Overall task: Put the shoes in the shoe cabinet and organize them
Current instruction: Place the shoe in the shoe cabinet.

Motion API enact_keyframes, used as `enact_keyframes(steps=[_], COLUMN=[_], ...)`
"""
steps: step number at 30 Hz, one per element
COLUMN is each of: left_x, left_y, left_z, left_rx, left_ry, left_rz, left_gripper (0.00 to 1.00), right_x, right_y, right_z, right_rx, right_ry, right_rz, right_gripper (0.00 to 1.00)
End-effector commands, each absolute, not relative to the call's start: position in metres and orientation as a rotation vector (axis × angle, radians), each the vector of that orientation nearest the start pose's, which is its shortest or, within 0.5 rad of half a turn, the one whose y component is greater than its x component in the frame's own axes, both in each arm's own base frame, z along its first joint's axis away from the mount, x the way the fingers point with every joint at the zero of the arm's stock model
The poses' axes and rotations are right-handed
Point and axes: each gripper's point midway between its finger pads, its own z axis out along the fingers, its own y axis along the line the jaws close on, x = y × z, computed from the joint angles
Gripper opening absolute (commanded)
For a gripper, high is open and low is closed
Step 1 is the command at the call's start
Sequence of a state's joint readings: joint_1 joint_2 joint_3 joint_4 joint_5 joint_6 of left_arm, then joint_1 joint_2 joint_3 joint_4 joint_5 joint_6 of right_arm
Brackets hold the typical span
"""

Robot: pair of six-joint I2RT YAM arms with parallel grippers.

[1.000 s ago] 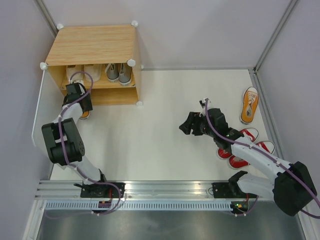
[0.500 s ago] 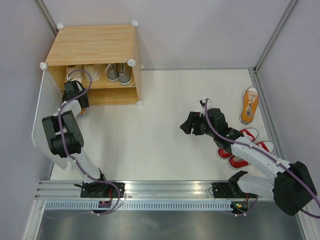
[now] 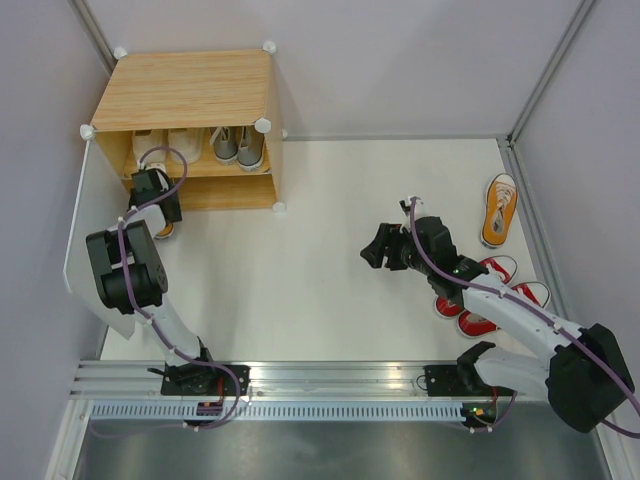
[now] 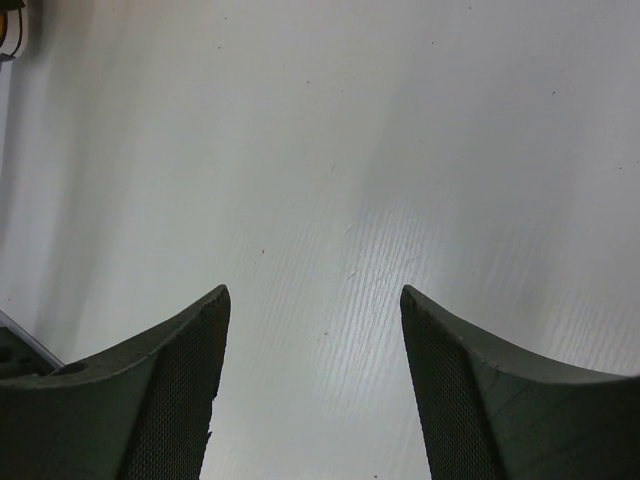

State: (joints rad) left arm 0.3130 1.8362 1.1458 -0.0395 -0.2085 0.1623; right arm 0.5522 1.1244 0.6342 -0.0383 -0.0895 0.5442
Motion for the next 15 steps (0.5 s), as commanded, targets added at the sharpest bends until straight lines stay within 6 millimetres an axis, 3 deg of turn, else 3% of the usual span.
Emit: enact_keyframes(steps=[1,3,5,6,15], left_x=[0.455,0.454,0.452,0.449,0.43], left_y=[0.197,0.195,0.194,0.193,0.182], left_z=[0.11,0.109,0.113,0.112,0.142], left_rx=[-0.311,-0.326,-0.332,-0.334,-0.383], left_ry=[2.125,2.13,2.124,2.125,2.042], left_rz=[0.512,0.497,0.494,0.493,0.446], left_gripper=[0.73,0.78,0.89,0.99,1.0], right_x=[0.279,0.277,0.277,0.276,0.272], right_y=[0.212,0.212,0.213,0.213,0.214], right_z=[0.152,0.154,0.155,0.157,0.166], right_rx=[-0.082,-0.086,-0.09,-0.091,-0.108], right_ry=[2.122,2.114,2.112,2.106,2.074], right_rz=[0.742,0.746,0.751,0.752,0.764], right_gripper=[0.74,0.74,0.74,0.74,0.75])
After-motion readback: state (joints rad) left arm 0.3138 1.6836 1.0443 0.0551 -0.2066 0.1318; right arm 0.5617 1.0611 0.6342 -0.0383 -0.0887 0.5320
